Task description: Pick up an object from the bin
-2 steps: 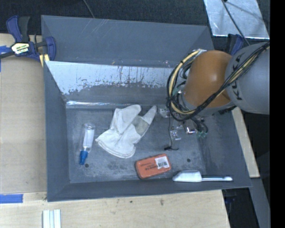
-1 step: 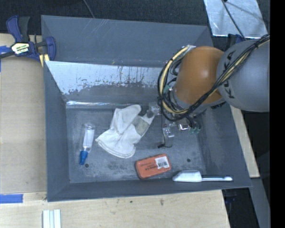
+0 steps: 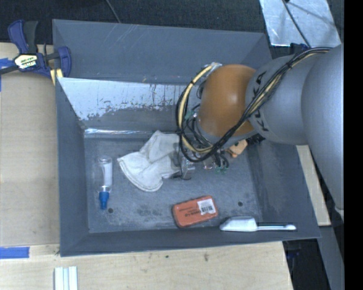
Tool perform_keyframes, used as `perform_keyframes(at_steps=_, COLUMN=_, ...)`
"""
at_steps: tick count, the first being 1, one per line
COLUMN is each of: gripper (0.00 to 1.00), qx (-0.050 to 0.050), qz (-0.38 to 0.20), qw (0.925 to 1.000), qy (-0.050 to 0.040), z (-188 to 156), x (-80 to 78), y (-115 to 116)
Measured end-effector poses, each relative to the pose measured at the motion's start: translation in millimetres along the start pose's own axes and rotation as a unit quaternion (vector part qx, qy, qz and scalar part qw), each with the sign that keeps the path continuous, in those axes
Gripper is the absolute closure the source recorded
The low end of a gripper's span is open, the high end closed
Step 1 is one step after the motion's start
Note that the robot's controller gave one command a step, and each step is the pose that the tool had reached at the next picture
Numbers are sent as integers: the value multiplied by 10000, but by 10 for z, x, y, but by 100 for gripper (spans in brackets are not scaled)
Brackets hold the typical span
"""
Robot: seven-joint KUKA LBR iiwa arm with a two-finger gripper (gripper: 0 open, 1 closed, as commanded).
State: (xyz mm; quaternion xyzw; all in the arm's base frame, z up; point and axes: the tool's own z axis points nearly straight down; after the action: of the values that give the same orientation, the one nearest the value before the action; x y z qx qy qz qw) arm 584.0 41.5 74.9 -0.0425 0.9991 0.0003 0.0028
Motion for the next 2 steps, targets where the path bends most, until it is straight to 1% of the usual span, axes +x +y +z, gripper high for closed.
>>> perform_keyframes(at_steps=1, gripper=100, qx=0, qz=-1, qw=10000, qy=0, z=0, x=0, y=0)
perform_keyframes(at_steps=2, gripper=100, qx=4, qz=-207, qw=9998, qy=11, z=-1156, x=-57, y=177)
